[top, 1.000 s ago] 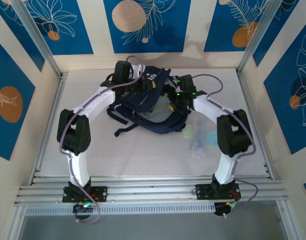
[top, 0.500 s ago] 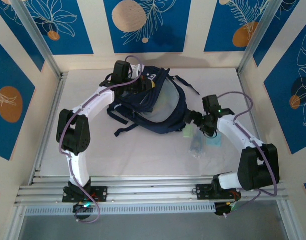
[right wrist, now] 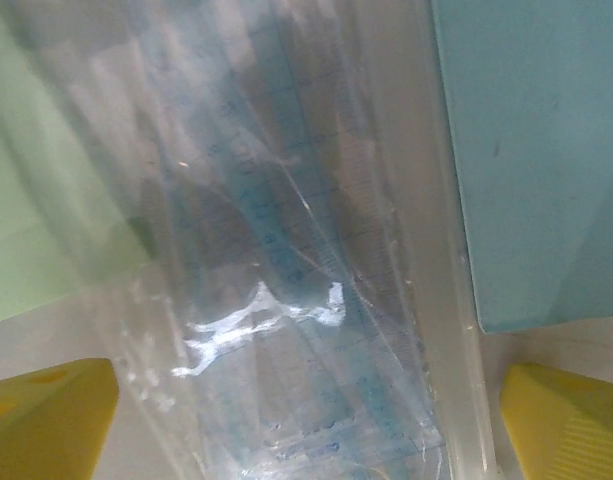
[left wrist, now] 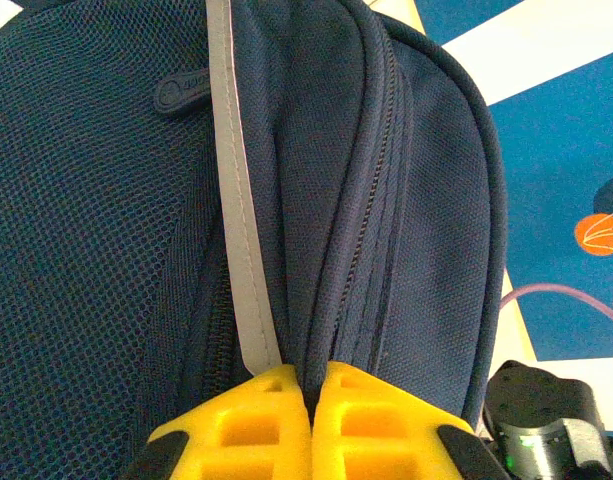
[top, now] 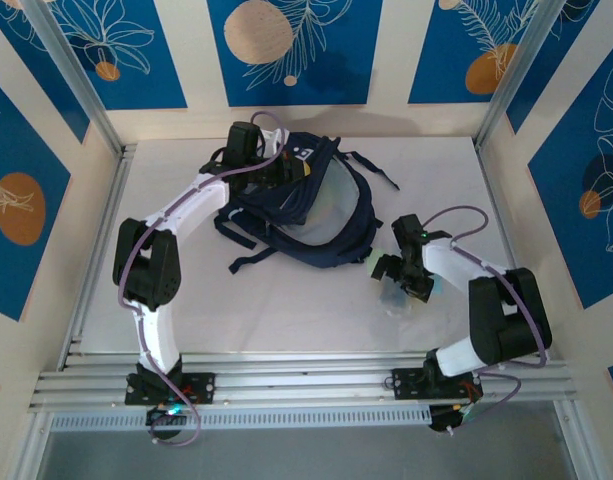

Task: Pack the student bag
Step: Pick up the loose stationery from the middle-right of the table.

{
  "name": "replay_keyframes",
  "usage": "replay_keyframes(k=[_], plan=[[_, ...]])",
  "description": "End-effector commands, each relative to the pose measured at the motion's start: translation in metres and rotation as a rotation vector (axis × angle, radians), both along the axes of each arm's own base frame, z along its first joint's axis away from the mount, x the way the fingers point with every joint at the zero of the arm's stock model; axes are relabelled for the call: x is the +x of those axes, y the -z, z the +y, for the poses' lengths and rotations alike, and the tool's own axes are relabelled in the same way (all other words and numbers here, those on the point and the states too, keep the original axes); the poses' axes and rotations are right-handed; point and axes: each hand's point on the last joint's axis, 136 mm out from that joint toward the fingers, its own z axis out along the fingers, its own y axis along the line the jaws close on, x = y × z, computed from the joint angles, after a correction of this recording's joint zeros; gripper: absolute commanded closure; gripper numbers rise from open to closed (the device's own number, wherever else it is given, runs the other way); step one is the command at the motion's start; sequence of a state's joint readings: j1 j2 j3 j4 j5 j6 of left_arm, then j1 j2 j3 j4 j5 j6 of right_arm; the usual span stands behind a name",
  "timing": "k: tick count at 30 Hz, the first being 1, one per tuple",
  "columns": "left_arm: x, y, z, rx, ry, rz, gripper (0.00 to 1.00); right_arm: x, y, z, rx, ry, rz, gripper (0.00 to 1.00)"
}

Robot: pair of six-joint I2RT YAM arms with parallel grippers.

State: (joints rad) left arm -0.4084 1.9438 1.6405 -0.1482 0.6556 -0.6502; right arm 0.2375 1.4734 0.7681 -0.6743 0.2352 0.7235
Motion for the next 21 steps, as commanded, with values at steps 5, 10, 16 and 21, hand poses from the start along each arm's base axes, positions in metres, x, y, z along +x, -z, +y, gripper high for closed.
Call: replay_keyframes(k=[5,10,16,21], plan=[[-0.006,-0.054,0.002,-0.087,0.034,-0.121,1.00,-0.003,0.007,0.004,-0.041,-0.035,0.019,0.14],[-0.007,-0.055,0.002,-0.087,0.035,-0.126,1.00,-0.003,0.009,0.010,-0.004,-0.036,0.012,0.47],[-0.006,-0.054,0.002,-0.084,0.034,-0.124,1.00,0.001,-0.005,0.011,0.000,-0.040,-0.021,0.64],[-0.006,-0.053,0.003,-0.082,0.035,-0.126,1.00,0.001,-0.021,0.012,0.015,-0.035,-0.052,0.75]])
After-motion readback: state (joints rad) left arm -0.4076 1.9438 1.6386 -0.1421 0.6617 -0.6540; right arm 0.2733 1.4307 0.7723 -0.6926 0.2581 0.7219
